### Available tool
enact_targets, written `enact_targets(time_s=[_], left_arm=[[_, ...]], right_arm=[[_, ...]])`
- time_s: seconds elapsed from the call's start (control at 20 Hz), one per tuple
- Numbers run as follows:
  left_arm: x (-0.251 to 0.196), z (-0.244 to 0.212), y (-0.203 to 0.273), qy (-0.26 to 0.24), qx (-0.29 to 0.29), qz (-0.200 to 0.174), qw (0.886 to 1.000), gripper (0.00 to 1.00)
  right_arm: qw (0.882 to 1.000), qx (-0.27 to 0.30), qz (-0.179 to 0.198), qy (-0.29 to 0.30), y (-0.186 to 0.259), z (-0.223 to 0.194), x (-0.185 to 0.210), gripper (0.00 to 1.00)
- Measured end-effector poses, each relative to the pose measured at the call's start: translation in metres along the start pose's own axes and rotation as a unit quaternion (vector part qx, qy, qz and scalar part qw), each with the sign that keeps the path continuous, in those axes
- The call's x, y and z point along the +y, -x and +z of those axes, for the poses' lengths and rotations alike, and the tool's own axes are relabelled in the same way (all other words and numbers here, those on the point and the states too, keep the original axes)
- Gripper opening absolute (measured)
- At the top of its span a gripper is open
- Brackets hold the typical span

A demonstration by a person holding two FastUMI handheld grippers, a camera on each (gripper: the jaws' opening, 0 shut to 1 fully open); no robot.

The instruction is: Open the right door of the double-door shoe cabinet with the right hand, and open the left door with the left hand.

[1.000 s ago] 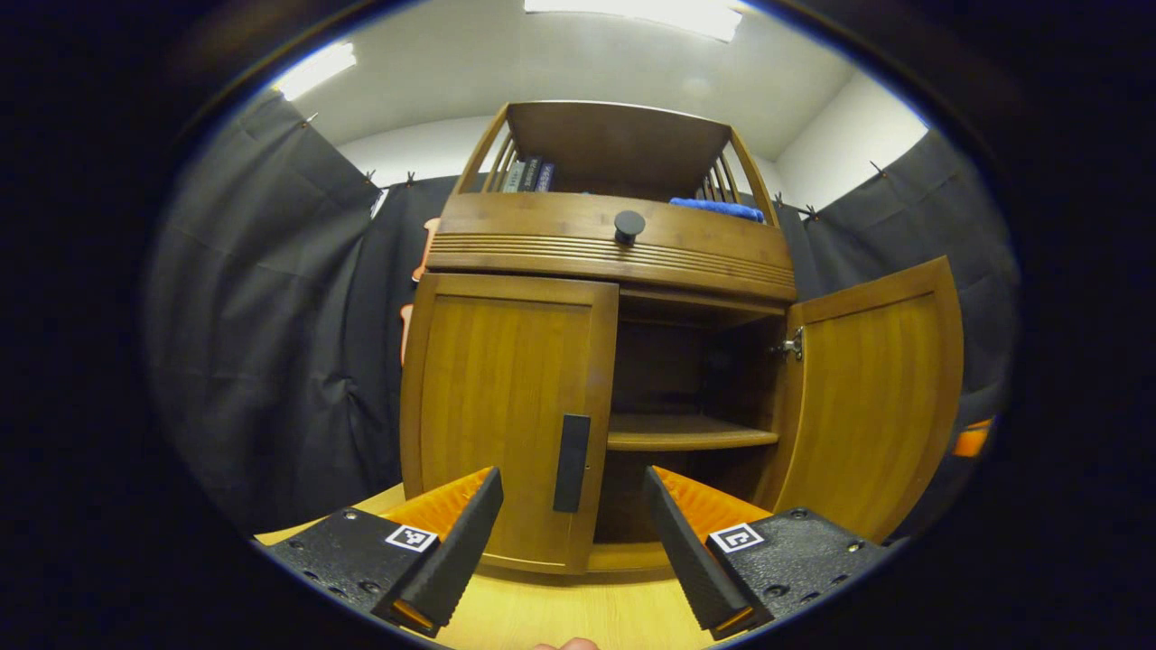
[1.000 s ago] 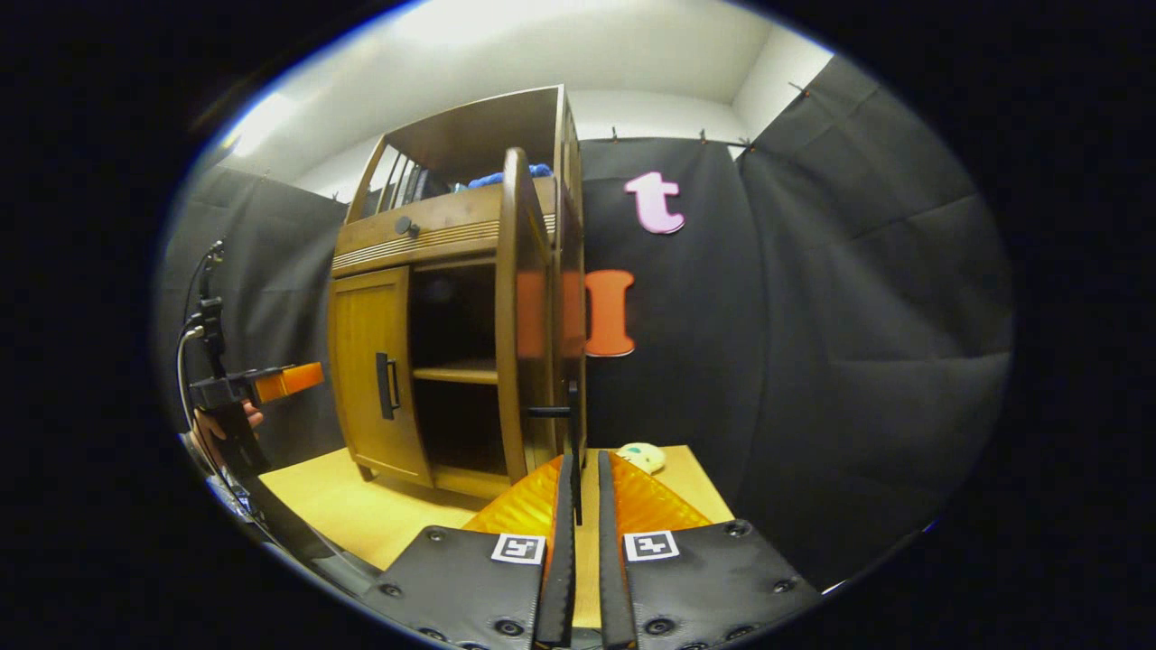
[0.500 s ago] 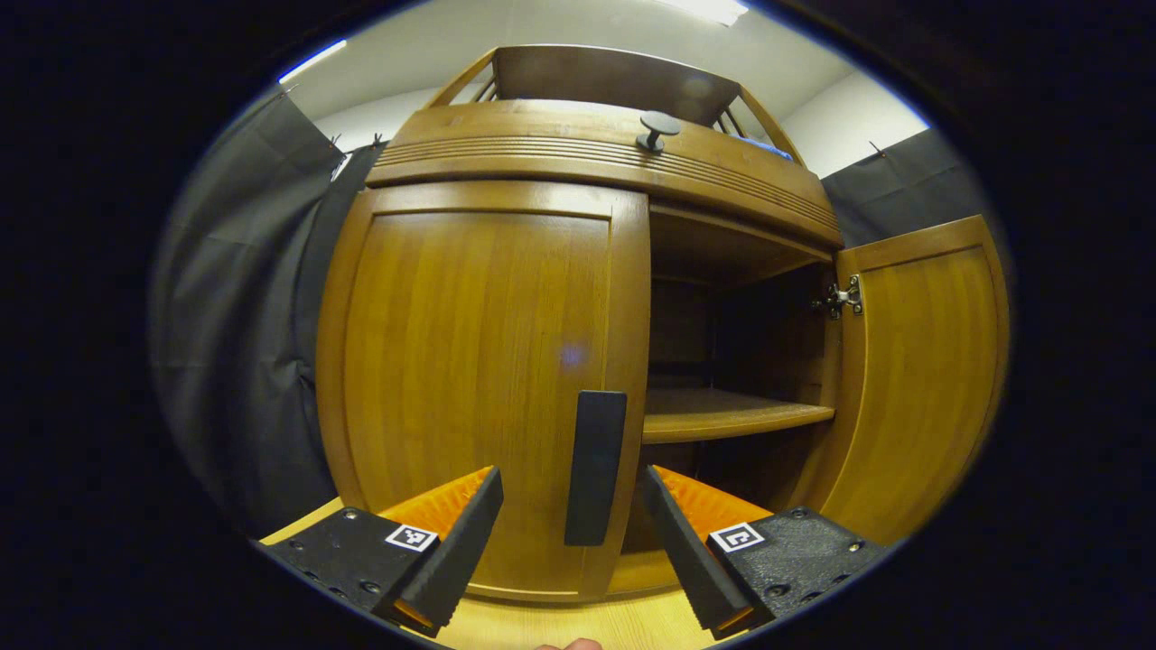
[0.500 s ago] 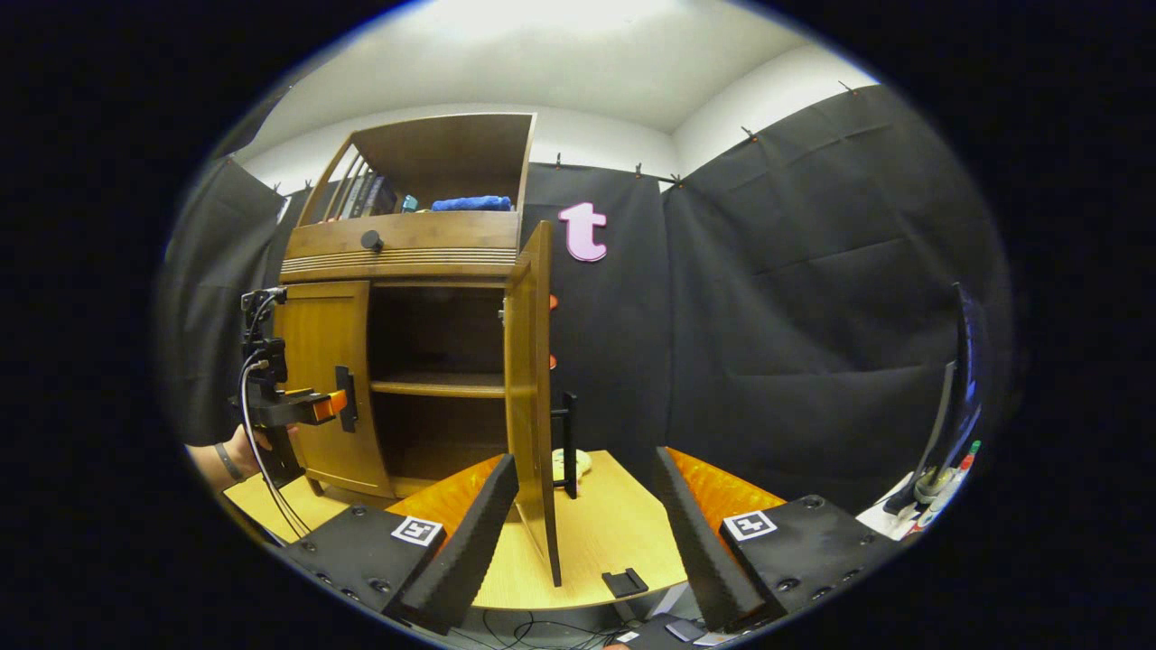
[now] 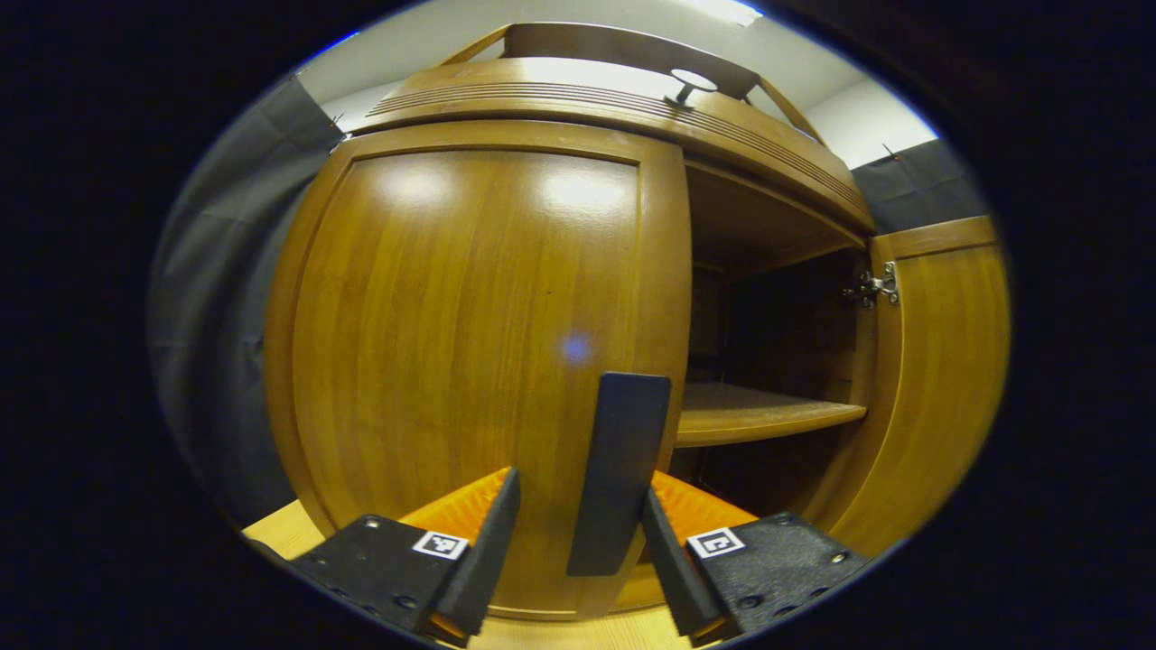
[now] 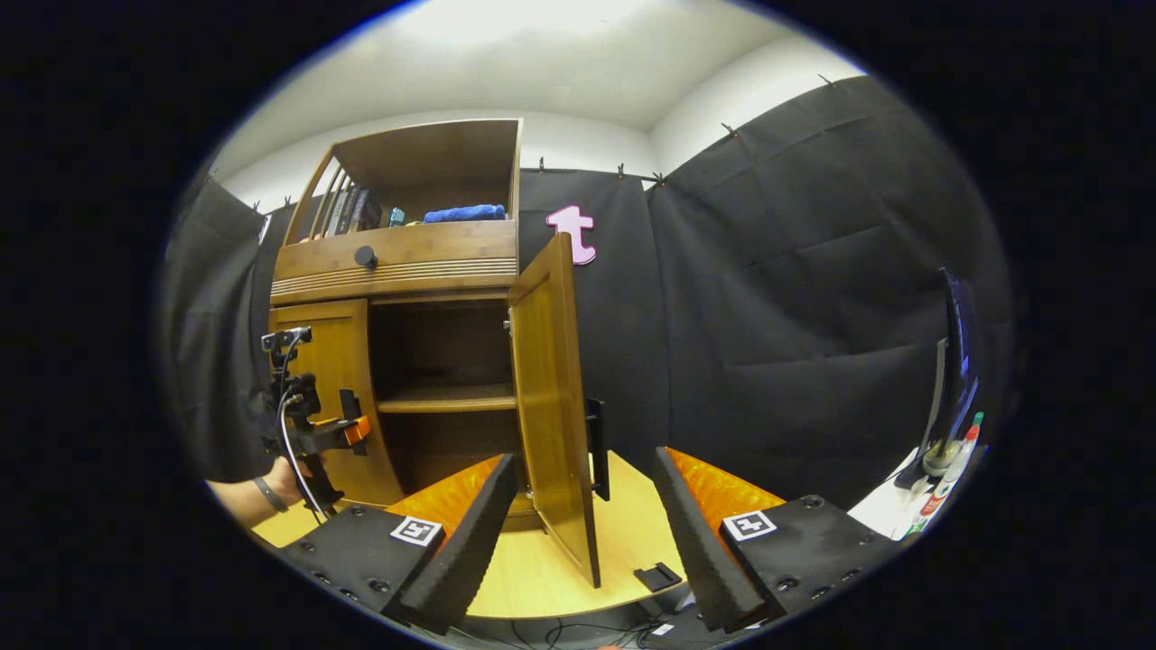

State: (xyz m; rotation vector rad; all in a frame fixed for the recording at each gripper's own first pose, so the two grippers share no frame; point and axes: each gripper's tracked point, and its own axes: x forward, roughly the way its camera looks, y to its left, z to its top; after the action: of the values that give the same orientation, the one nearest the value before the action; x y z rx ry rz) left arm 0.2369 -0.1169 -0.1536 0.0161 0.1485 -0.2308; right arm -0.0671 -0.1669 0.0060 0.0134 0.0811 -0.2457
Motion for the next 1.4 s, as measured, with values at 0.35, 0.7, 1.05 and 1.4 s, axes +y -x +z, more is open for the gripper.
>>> enact_targets(time_s=[0.35,0.7,1.05,1.4], left_arm=[[0.003,0.003,0.036,-0.016,0.027,0.017,0.999,0.29],[0.033,0.014,0.135,-0.001,0.048,0.070,0.996,0.27],[0.106,0.037,0.219,-0.021,0.003,0.205,0.978,0.22],[0.158,0.050,0.251,-0.022,-0.025,0.183,0.983,0.00]], right_arm=[[0.999,0.014,0.048,-0.003,-0.023,0.001,0.025,0.94],[0.994,0.005,0.107,0.001,-0.036,0.007,0.049,0.94],[0.989,0.027,0.145,-0.013,-0.043,-0.007,0.070,0.94],[0.988,0.024,0.151,-0.013,-0.048,-0.014,0.094,0.98]])
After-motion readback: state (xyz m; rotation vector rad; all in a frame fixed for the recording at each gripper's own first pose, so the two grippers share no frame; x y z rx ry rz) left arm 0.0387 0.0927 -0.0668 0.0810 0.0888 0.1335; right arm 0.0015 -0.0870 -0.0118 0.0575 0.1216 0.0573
